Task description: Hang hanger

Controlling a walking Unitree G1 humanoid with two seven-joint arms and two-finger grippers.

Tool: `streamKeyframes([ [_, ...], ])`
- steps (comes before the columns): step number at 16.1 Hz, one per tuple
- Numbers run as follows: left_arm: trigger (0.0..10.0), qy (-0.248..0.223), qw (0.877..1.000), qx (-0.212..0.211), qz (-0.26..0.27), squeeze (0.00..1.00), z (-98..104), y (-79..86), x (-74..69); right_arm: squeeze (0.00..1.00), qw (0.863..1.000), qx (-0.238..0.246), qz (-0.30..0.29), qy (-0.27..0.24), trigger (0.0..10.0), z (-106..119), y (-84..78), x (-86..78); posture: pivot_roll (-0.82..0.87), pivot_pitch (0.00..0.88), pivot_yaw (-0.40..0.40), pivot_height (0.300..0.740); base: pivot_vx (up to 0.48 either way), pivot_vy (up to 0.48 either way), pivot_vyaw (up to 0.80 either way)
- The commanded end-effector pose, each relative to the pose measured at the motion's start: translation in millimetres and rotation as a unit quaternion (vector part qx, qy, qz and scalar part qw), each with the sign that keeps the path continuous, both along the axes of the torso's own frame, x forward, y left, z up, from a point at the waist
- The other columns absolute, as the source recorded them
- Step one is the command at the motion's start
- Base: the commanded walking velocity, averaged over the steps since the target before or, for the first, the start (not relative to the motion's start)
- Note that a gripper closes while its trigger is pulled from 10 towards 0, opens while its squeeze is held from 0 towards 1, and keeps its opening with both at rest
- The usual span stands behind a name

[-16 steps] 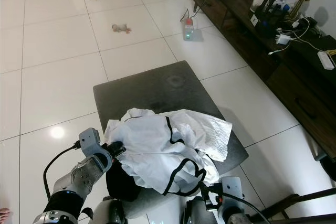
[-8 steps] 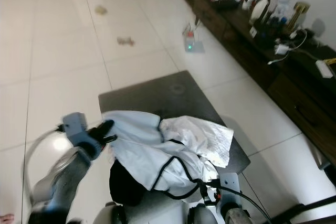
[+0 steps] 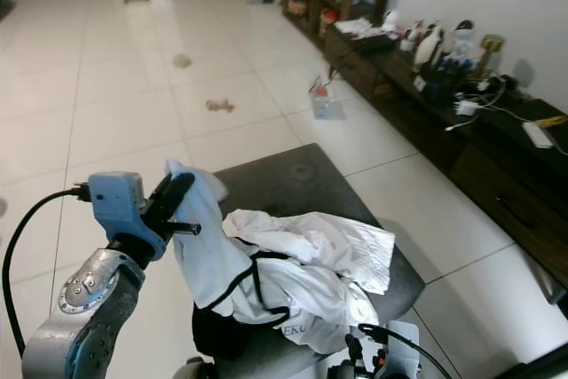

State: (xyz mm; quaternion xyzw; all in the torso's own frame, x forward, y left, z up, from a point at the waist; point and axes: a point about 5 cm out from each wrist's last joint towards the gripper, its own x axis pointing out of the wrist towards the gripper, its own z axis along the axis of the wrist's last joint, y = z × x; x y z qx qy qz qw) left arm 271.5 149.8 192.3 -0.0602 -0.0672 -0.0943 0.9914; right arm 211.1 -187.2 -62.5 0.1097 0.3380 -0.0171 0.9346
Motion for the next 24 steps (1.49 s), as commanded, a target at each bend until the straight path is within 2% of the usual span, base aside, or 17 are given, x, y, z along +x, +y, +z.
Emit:
streamKeyframes([
  [1, 10.0, -0.003, 1.000, 0.008, 0.004, 0.00, 2.3, -1.0, -0.5, 0.00, 1.000, 0.001, -0.001, -0.002, 10.0, 0.4, -0.1, 0.7, 0.04, 0.057, 0.003, 0.689, 0.000, 0.000, 0.00],
  [6, 10.0, 0.009, 1.000, 0.003, 0.015, 0.00, 1.8, -4.7, 1.7, 0.00, 0.999, -0.002, 0.032, -0.025, 10.0, 6.6, 3.4, 9.8, 0.03, 0.049, 0.010, 0.739, 0.000, 0.000, 0.00],
  [10, 10.0, 0.033, 0.999, 0.008, 0.020, 0.00, -8.9, -7.0, 2.9, 0.00, 0.997, -0.003, 0.055, -0.055, 10.0, 12.8, 5.0, 15.8, 0.02, 0.052, 0.008, 0.740, 0.000, 0.000, 0.00],
  [12, 10.0, 0.057, 0.998, 0.022, 0.017, 0.00, -17.8, -10.9, 4.3, 0.00, 0.996, -0.006, 0.058, -0.067, 10.0, 15.9, 2.9, 18.8, 0.01, 0.051, 0.007, 0.740, 0.000, 0.000, 0.00],
  [14, 10.0, 0.092, 0.995, 0.009, 0.037, 0.00, -30.1, -9.9, 8.4, 0.00, 0.994, -0.011, 0.071, -0.083, 10.0, 19.9, 1.8, 21.5, 0.00, 0.055, 0.005, 0.740, 0.000, 0.000, 0.00],
  [15, 10.0, 0.114, 0.993, 0.010, 0.038, 0.00, -35.9, -10.6, 11.7, 0.00, 0.993, -0.016, 0.075, -0.094, 10.0, 23.0, 0.7, 24.2, 0.00, 0.056, 0.006, 0.740, 0.000, 0.000, 0.00],
  [16, 10.0, 0.154, 0.987, 0.010, 0.037, 0.00, -47.1, -11.8, 15.7, 0.00, 0.989, -0.014, 0.086, -0.120, 10.0, 29.9, 1.5, 29.7, 0.00, 0.058, 0.007, 0.740, 0.000, 0.000, 0.00],
  [18, 10.0, 0.209, 0.978, 0.005, 0.003, 0.00, -61.5, -19.2, 21.6, 0.00, 0.974, 0.000, 0.153, -0.168, 10.0, 48.5, 8.9, 42.8, -0.01, 0.071, 0.006, 0.740, 0.000, 0.000, 0.00],
  [21, 10.0, 0.226, 0.973, 0.044, -0.032, 0.00, -66.9, -27.7, 31.1, 0.00, 0.935, -0.004, 0.303, -0.186, 10.0, 71.4, 22.4, 50.5, -0.03, 0.082, 0.007, 0.740, 0.000, 0.000, 0.00],
  [22, 10.0, 0.227, 0.973, 0.042, -0.028, 0.00, -64.5, -29.9, 38.2, 0.00, 0.912, -0.022, 0.371, -0.171, 10.0, 79.0, 25.5, 52.7, -0.03, 0.084, 0.007, 0.740, 0.000, 0.000, 0.00],
  [23, 10.0, 0.222, 0.974, 0.029, -0.021, 0.00, -59.5, -32.6, 44.6, 0.00, 0.901, -0.035, 0.406, -0.147, 10.0, 81.8, 25.9, 55.5, -0.03, 0.090, 0.005, 0.740, 0.000, 0.000, 0.00],
  [24, 10.0, 0.218, 0.976, 0.019, -0.007, 0.00, -55.3, -35.4, 50.4, 0.00, 0.892, -0.028, 0.435, -0.122, 10.0, 83.6, 30.1, 55.5, -0.03, 0.092, 0.006, 0.740, 0.000, 0.000, 0.00],
])
